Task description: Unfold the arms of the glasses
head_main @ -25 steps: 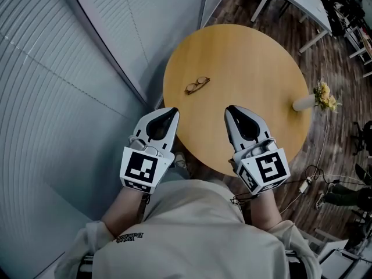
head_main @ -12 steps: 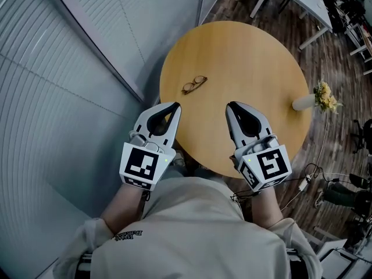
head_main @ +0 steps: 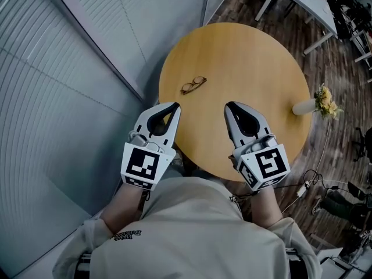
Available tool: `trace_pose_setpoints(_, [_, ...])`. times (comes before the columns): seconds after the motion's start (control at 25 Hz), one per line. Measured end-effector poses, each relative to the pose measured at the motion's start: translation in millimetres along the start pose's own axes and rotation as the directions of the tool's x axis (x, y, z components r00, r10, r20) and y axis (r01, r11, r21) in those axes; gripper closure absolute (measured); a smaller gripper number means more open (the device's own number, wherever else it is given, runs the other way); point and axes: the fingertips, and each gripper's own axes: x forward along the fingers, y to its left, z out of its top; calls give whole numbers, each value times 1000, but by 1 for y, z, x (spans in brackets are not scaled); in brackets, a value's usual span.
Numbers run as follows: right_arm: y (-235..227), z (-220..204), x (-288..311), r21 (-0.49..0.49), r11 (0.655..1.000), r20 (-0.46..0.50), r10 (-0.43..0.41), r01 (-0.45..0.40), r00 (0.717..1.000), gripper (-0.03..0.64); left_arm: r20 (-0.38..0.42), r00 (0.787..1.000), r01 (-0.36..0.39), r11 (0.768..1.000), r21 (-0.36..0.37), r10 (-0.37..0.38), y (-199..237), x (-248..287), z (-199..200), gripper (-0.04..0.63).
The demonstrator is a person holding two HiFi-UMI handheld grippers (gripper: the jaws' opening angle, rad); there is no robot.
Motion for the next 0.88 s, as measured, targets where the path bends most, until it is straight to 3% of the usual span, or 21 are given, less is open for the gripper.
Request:
trace_pose_setpoints(0.56, [-16, 2, 4, 16, 1000, 15, 6, -6, 1000, 575, -42, 993, -103, 991, 85, 107, 12, 16, 7, 571])
trace_pose_setpoints(0.88, [-33, -3, 18, 21, 1000, 2, -4, 4, 1000, 575, -39, 996, -83, 996, 33, 84, 20, 40, 19, 566])
